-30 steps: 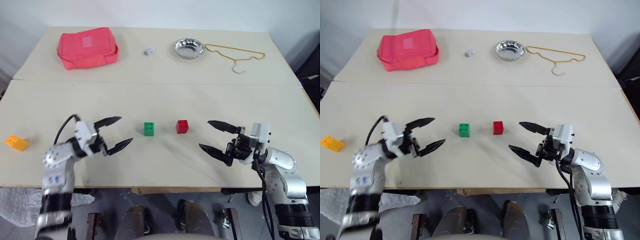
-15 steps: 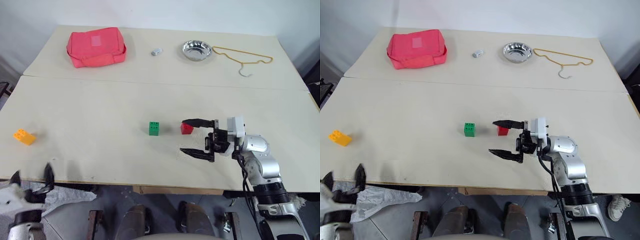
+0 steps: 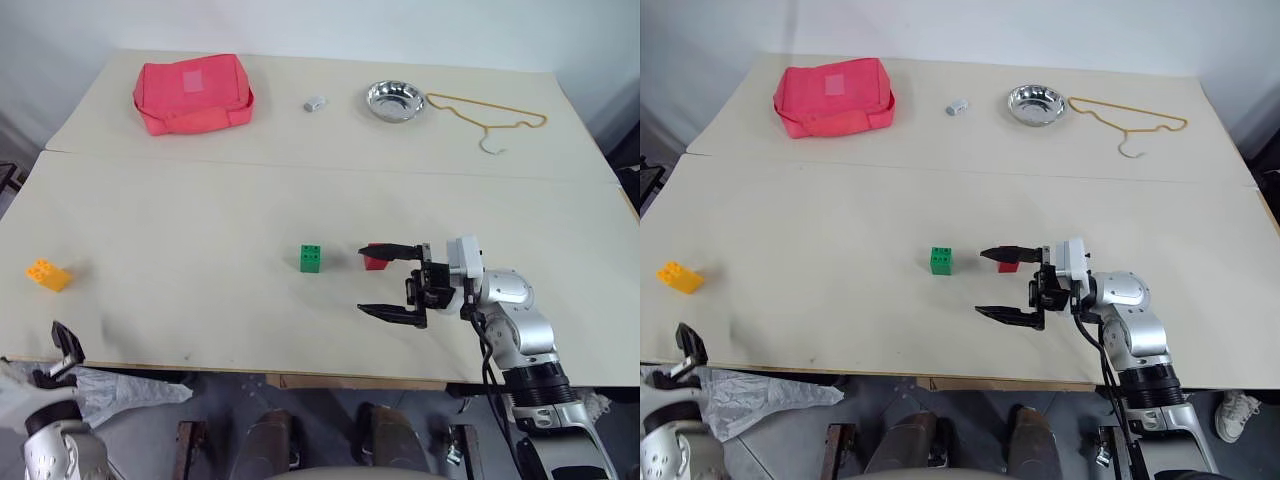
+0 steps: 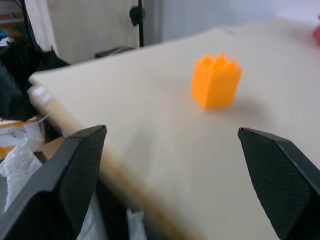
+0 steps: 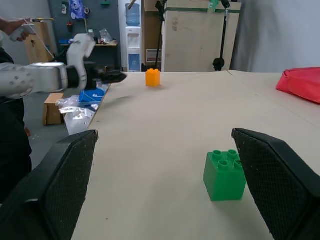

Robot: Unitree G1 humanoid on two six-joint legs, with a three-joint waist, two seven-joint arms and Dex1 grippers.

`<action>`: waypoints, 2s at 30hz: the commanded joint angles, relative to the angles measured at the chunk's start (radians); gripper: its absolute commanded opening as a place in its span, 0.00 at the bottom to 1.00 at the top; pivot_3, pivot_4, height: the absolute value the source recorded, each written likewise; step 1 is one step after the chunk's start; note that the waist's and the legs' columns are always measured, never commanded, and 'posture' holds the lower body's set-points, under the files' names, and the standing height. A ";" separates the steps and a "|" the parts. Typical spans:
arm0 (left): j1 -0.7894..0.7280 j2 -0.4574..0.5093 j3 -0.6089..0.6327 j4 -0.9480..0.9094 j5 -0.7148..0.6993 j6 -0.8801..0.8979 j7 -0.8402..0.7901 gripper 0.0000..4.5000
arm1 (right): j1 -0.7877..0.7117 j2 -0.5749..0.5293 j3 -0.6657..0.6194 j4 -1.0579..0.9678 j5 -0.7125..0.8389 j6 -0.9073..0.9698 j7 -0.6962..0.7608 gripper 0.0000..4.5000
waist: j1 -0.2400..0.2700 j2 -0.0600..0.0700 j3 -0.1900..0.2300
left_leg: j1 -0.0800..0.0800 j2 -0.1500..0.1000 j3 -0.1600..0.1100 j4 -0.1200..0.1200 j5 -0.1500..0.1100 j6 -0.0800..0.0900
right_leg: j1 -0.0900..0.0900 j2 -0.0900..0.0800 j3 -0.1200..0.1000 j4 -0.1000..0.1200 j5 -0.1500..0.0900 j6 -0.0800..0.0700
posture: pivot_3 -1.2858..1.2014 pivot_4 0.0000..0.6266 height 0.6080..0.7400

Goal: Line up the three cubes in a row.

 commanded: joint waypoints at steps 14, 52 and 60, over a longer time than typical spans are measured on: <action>-0.374 0.246 -0.029 0.314 0.072 0.139 0.118 0.99 | 0.033 -0.002 -0.015 -0.073 0.013 0.022 -0.036 1.00 | 0.000 0.000 0.000 | 0.000 0.001 0.000 0.000 0.001 -0.001 | 0.000 0.005 0.000 0.001 0.000 0.000 | 0.52 0.24 1.00; -1.009 0.628 -0.710 1.220 0.120 -0.437 -1.716 0.35 | 0.231 -0.083 -0.152 -0.215 -0.015 -0.017 -0.212 1.00 | -0.015 0.002 0.000 | -0.004 0.002 0.017 -0.006 0.001 -0.006 | -0.015 0.009 -0.014 0.003 -0.002 -0.003 | 0.52 0.24 1.00; -1.158 0.551 -0.754 1.487 0.230 -0.589 -1.727 0.35 | 0.288 -0.113 -0.181 -0.276 -0.006 -0.006 -0.256 1.00 | -0.023 0.001 0.000 | -0.004 0.002 0.018 -0.004 0.001 -0.006 | -0.015 0.004 -0.019 0.005 -0.002 -0.003 | 0.52 0.24 1.00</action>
